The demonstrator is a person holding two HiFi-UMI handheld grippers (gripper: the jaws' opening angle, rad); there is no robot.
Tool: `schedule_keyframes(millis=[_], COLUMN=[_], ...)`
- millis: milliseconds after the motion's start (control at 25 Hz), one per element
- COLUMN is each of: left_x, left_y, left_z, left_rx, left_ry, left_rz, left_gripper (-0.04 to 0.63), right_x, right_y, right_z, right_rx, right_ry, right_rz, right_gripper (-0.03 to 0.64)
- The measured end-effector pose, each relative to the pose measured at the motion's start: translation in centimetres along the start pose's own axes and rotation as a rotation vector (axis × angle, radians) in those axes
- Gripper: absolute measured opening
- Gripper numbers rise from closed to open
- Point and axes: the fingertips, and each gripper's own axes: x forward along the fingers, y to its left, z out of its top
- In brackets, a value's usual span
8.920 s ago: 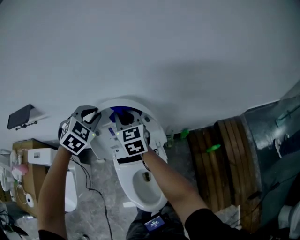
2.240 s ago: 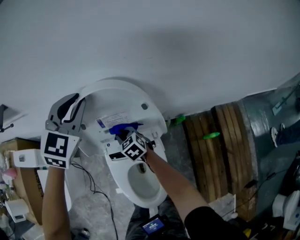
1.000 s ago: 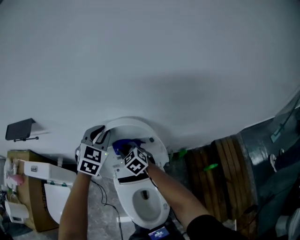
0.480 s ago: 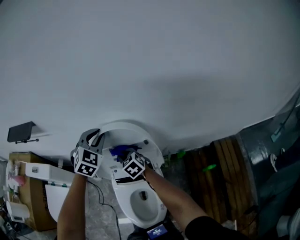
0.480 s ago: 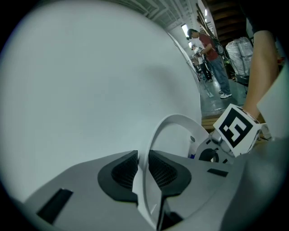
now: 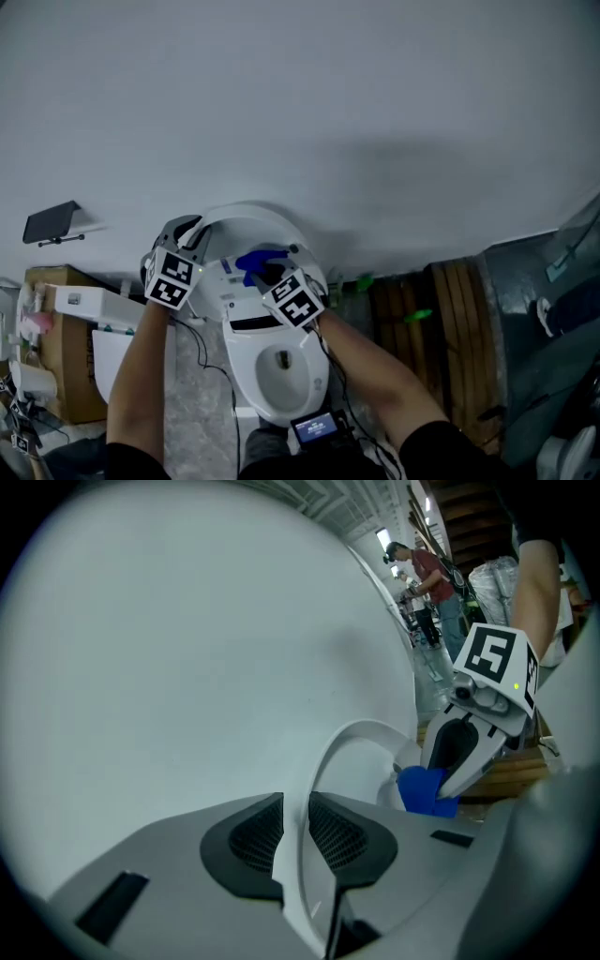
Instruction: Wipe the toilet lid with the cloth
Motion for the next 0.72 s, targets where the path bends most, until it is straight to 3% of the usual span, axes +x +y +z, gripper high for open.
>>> schedule_keyframes(millis=[160, 480, 600, 720], left_x=[-1.4, -10.0, -14.2, -17.8], left_y=[0.2, -1.6, -4.5, -8.7], left_z=[0.2, 1.8, 0.0, -3.0], left_rx=[-0.01, -0.068, -0.138, -0.256], left_ry=[-0.006, -0.12, -0.127, -0.114], left_rz=[0.022, 0.173, 0.236, 0.252], left_gripper=[0.069, 0.069, 0.067, 0.045], right_x=[-2.3, -8.1, -10.0, -11.9], right_y=[-0.3, 0.8, 2.1, 3.5], right_z=[1.5, 4.3, 4.5, 3.7], right_rx=[-0.015, -0.004, 0.007, 0.011], right_ry=[-0.036, -0.152, -0.188, -0.199], right_rz=[0.011, 0.059, 0.071, 0.072], right_gripper=[0.069, 0.068, 0.069, 0.068])
